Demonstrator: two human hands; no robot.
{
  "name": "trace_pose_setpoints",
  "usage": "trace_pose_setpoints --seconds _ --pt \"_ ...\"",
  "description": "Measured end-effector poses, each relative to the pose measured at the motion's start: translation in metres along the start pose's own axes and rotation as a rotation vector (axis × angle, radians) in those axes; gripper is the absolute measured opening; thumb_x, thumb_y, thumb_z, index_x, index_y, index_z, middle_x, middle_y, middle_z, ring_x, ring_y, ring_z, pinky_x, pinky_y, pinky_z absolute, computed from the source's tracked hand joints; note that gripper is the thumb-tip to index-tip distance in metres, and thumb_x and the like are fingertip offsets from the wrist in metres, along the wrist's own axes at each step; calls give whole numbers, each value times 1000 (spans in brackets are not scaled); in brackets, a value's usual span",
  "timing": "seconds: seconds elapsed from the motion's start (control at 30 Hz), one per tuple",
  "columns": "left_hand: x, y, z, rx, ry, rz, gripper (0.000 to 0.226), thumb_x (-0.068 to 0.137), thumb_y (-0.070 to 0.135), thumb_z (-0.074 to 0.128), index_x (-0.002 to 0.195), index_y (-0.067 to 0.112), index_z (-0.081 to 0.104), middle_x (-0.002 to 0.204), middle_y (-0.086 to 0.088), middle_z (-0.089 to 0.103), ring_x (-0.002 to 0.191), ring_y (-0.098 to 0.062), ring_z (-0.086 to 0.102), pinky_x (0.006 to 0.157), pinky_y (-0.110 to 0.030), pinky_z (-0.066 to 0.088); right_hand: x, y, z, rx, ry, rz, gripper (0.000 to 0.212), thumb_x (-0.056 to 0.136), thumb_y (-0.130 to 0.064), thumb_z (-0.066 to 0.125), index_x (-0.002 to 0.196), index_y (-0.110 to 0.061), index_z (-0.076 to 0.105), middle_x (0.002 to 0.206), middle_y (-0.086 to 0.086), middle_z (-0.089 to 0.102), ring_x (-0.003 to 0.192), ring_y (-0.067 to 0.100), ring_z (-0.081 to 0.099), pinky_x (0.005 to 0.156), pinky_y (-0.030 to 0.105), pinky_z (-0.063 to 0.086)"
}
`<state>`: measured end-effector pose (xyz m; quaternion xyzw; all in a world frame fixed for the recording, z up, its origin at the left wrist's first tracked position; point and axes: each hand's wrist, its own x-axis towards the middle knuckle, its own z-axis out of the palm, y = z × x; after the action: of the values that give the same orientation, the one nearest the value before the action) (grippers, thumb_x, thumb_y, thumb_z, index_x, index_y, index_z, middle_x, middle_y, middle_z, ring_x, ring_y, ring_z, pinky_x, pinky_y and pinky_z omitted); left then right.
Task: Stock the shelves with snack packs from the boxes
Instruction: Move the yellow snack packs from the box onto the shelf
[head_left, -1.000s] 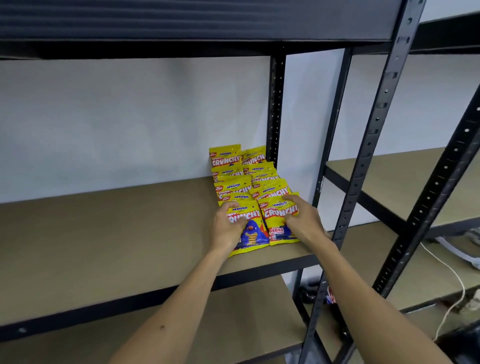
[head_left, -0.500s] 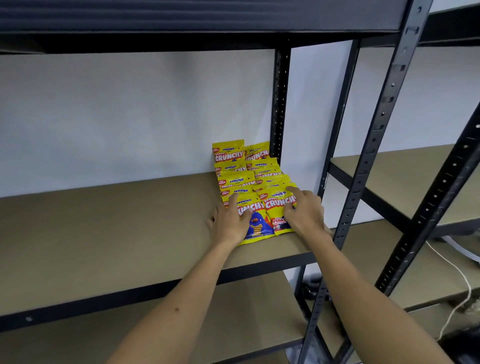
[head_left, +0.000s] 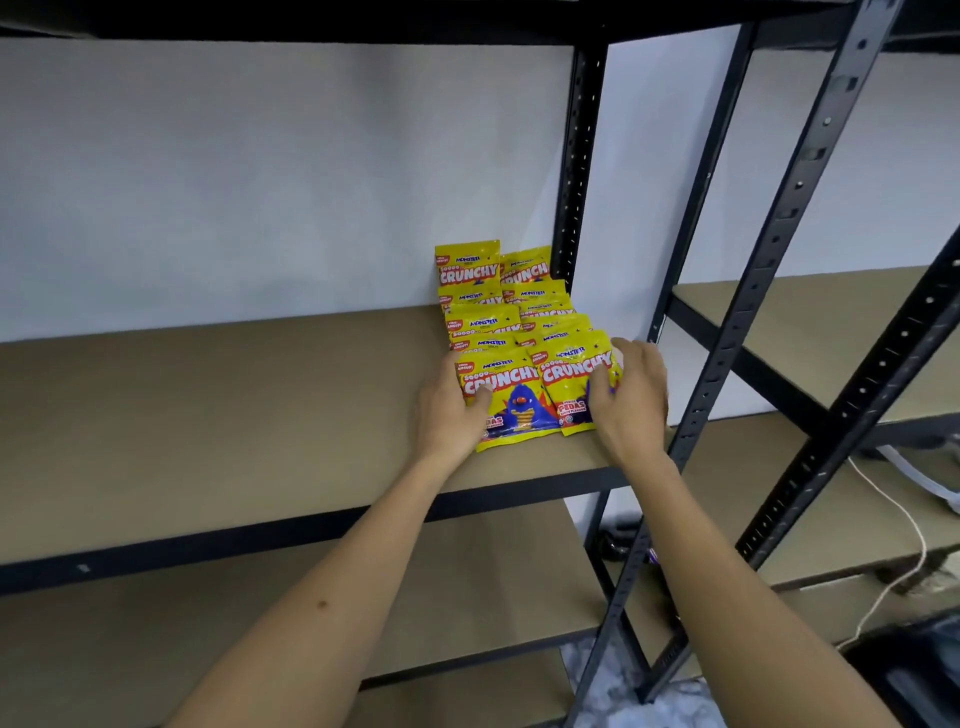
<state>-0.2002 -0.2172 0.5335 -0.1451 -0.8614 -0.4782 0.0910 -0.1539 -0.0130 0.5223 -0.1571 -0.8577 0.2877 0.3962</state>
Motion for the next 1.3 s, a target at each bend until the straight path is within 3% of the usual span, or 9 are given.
trace_pose_setpoints --seconds 0.17,0.3,0.47,0.6,0.7,0.83,1.0,1.2,1.3 --pt "-29 -5 -14 299 -61 86 56 95 32 55 144 15 35 133 -4 53 121 -20 52 90 -33 47 -46 5 -5 -8 157 -36 41 94 -27 43 128 -7 52 141 16 45 139 31 33 109 46 34" --pt "-69 -20 -26 590 43 420 41 96 32 44 130 11 54 115 -6 66 102 -24 63 83 -36 49 -116 -4 15 -42 104 -19 49 100 -31 33 139 -6 45 156 16 29 148 30 15 117 49 12" --pt "-106 -58 -38 762 -26 730 53 93 30 46 141 8 45 147 -11 45 137 -27 39 113 -43 28 -172 -18 33 79 -8 28 59 100 -34 35 151 -8 26 162 13 8 150 26 7 119 48 20" --pt "-124 -101 -65 815 -100 821 63 84 16 53 145 6 40 157 -13 26 148 -27 19 119 -48 17 -217 -29 48 63 -201 102 56 98 -31 41 150 -12 32 160 11 22 146 26 25 113 43 32" --pt "-150 -156 -89 747 -292 607 68 75 14 64 141 8 46 152 -16 37 143 -30 31 112 -53 31 -264 -33 58 37 -386 230 53 99 -28 48 149 -19 34 146 9 44 110 28 58 89 38 46" --pt "-214 -257 -138 604 -429 250 60 76 10 60 135 7 50 135 -20 51 128 -37 47 99 -50 46 -354 -46 75 -41 -612 371 46 98 -26 49 142 -15 40 83 19 62 53 10 43 58 34 44" --pt "-284 -365 -201 450 -462 -174 52 81 14 55 133 12 53 122 -16 62 110 -34 61 92 -40 51 -451 -92 103 -40 -794 516 53 97 -20 53 147 -19 37 138 13 52 124 32 51 92 44 48" --pt "-354 -438 -246 322 -475 -493 46 88 7 56 134 6 49 115 -21 63 103 -37 62 79 -39 49 -546 -133 159 -129 -995 772 53 84 -43 49 137 -35 46 113 11 66 100 35 61 88 41 48" --pt "-399 -470 -231 204 -449 -648 45 91 9 58 135 9 50 122 -16 63 111 -32 61 87 -35 48 -598 -121 169 -105 -1036 924 48 92 -21 56 139 -30 49 105 2 65 83 22 58 75 32 48"
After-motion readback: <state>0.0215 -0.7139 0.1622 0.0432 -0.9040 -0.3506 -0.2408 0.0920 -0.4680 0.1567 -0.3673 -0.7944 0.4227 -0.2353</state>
